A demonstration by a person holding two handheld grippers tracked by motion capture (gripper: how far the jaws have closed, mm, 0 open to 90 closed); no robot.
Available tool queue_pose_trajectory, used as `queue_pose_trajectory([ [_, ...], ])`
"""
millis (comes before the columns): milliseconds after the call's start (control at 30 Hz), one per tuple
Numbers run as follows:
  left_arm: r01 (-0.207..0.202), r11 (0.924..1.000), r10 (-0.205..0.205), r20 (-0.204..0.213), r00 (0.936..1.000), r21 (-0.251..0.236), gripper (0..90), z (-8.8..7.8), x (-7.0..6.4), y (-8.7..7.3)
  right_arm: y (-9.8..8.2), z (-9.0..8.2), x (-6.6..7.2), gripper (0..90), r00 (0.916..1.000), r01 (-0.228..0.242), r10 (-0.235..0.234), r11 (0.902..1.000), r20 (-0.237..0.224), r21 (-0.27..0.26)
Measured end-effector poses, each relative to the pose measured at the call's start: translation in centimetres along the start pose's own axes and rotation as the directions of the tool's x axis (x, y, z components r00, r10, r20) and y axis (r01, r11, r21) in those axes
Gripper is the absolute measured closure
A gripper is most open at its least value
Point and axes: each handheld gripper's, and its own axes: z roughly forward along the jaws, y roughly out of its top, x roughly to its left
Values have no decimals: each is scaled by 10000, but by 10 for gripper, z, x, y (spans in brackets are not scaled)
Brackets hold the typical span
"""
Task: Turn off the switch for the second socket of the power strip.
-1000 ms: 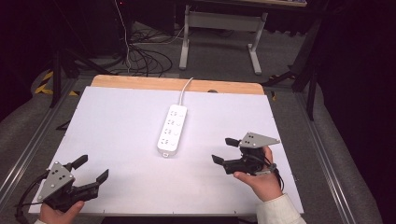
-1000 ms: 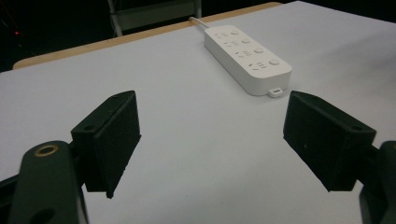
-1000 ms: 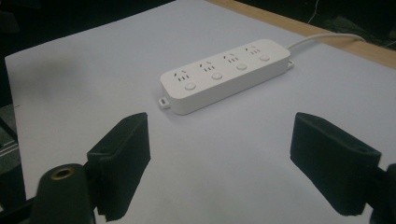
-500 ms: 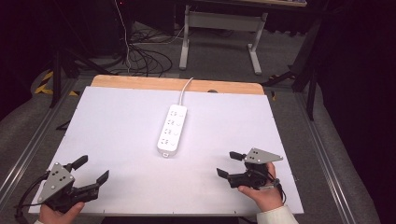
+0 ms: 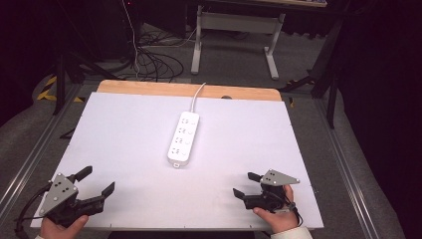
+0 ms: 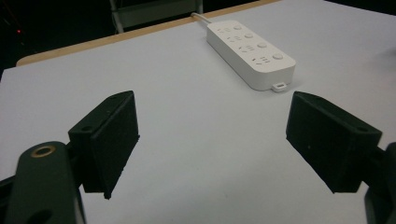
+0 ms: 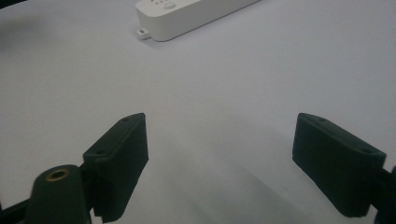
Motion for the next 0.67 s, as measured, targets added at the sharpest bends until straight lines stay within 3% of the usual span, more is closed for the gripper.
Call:
queue_pose_trajectory([
  [133,-25,10000,25,32,10000,52,174,1,0,-1,2,0,-2,191,9991,320,-323,9994,278,109],
  [267,-171,9998,170,44,9998,142,154,4,-1,-3,4,0,-2,176,9925,1019,-1045,9939,639,422],
  [467,-97,9997,93,183,9998,241,148,6,-1,-4,4,-2,-6,189,9962,729,-741,9970,450,271],
  [667,-3,9994,-6,275,9996,350,140,7,-1,-4,3,-1,-5,200,9954,831,-846,9960,453,330],
])
